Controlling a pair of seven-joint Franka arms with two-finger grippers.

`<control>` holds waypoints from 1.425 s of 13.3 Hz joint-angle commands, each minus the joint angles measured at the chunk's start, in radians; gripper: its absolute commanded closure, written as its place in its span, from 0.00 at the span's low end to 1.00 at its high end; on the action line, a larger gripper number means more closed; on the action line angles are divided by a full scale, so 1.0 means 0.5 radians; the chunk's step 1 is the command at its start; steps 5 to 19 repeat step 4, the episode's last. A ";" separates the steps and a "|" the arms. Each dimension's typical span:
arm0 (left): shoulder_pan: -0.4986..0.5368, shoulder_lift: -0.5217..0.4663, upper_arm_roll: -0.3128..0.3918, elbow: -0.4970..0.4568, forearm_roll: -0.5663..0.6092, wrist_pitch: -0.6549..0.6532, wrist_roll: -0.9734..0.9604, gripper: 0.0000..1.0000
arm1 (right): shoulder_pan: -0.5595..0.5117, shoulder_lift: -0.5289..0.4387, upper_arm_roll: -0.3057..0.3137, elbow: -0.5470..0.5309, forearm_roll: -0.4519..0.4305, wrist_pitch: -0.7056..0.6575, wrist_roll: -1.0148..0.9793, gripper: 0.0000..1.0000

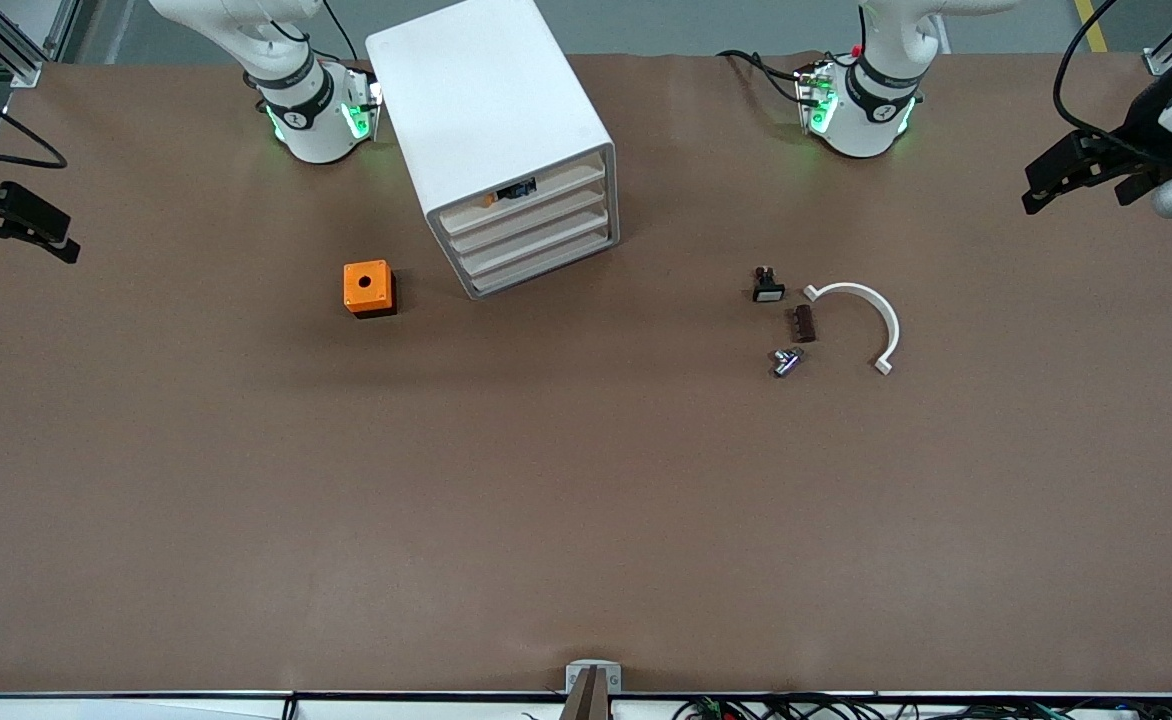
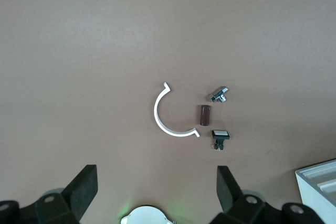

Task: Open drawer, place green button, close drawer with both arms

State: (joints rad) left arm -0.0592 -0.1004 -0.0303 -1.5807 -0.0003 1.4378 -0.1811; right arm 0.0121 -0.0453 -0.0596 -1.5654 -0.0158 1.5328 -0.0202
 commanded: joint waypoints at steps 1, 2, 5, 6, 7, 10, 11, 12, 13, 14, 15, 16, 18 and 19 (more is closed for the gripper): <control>0.005 0.005 0.008 -0.005 0.000 0.021 0.022 0.00 | -0.033 -0.011 0.024 0.020 -0.027 -0.028 -0.006 0.00; 0.005 0.005 0.008 -0.005 0.004 0.021 0.022 0.00 | -0.033 -0.011 0.024 0.023 -0.027 -0.028 -0.003 0.00; 0.005 0.011 0.008 -0.008 0.010 0.018 0.025 0.00 | -0.030 -0.011 0.027 0.020 -0.024 -0.031 -0.003 0.00; 0.005 0.011 0.008 -0.008 0.010 0.018 0.025 0.00 | -0.030 -0.011 0.027 0.020 -0.024 -0.031 -0.003 0.00; 0.005 0.011 0.008 -0.008 0.010 0.018 0.025 0.00 | -0.030 -0.011 0.027 0.020 -0.024 -0.031 -0.003 0.00; 0.005 0.011 0.008 -0.008 0.010 0.018 0.025 0.00 | -0.030 -0.011 0.027 0.020 -0.024 -0.031 -0.003 0.00; 0.005 0.011 0.008 -0.008 0.010 0.018 0.025 0.00 | -0.030 -0.011 0.027 0.020 -0.024 -0.031 -0.003 0.00; 0.005 0.011 0.008 -0.008 0.010 0.018 0.025 0.00 | -0.030 -0.011 0.027 0.020 -0.024 -0.031 -0.003 0.00; 0.005 0.011 0.008 -0.008 0.010 0.018 0.025 0.00 | -0.030 -0.011 0.027 0.020 -0.024 -0.031 -0.003 0.00; 0.005 0.011 0.008 -0.008 0.010 0.018 0.025 0.00 | -0.030 -0.011 0.027 0.020 -0.024 -0.031 -0.003 0.00; 0.005 0.011 0.008 -0.008 0.010 0.018 0.025 0.00 | -0.030 -0.011 0.027 0.020 -0.024 -0.031 -0.003 0.00; 0.005 0.011 0.008 -0.008 0.010 0.018 0.025 0.00 | -0.030 -0.011 0.027 0.020 -0.024 -0.031 -0.003 0.00; 0.005 0.011 0.008 -0.008 0.010 0.018 0.025 0.00 | -0.030 -0.011 0.027 0.020 -0.024 -0.031 -0.003 0.00; 0.005 0.011 0.008 -0.008 0.010 0.018 0.025 0.00 | -0.030 -0.011 0.027 0.020 -0.024 -0.031 -0.003 0.00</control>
